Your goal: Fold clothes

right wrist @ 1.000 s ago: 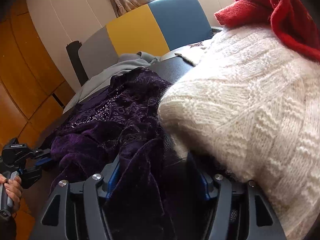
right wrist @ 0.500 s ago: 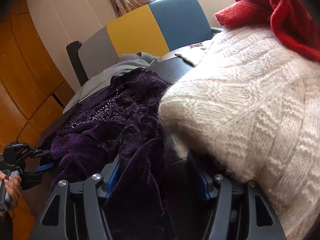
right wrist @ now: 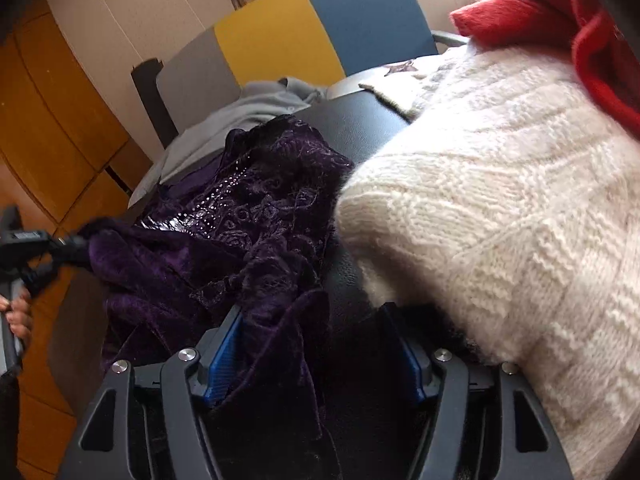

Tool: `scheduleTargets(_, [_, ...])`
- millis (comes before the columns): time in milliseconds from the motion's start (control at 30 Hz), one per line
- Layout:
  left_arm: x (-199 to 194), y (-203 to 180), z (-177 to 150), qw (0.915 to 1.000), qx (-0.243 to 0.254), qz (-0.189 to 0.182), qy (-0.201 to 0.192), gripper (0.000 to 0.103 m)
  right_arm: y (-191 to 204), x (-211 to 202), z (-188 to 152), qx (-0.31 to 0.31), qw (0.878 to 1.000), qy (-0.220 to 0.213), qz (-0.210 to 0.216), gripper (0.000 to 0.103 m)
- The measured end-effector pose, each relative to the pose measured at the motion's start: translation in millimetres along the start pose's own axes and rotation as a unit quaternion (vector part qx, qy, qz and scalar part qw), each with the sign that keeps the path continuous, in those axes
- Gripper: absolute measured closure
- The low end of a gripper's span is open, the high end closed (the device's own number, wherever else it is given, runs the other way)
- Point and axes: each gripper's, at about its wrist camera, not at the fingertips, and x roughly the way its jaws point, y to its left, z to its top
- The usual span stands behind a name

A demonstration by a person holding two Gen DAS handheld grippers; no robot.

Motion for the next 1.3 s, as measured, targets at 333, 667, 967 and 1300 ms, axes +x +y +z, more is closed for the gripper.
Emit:
scheduleTargets(333, [-97, 41, 29, 0.9486, 0.256, 0.159, 0.096, 0.098, 31, -13, 4, -0.07, 0.997, 0.003, -0.045, 0.036])
scheduleTargets(667, [-147, 209, -49, 0.9685, 0.076, 0.203, 0.122, 0.083, 118, -46, -18, -0.183, 0.966, 0.054, 0.175, 0.036])
scheduleTargets(967, [-193, 238, -88, 0.9864, -0.072, 0.148, 0.014, 0.052, 212, -62, -51, -0.237, 0.864, 0.18, 0.406, 0.036])
scheduleTargets(1300, [-52, 136, -94, 0.9953, 0.019, 0.042, 0.085, 0.052, 63, -66, 44, -0.014, 0.983, 0.017, 0.182, 0.033])
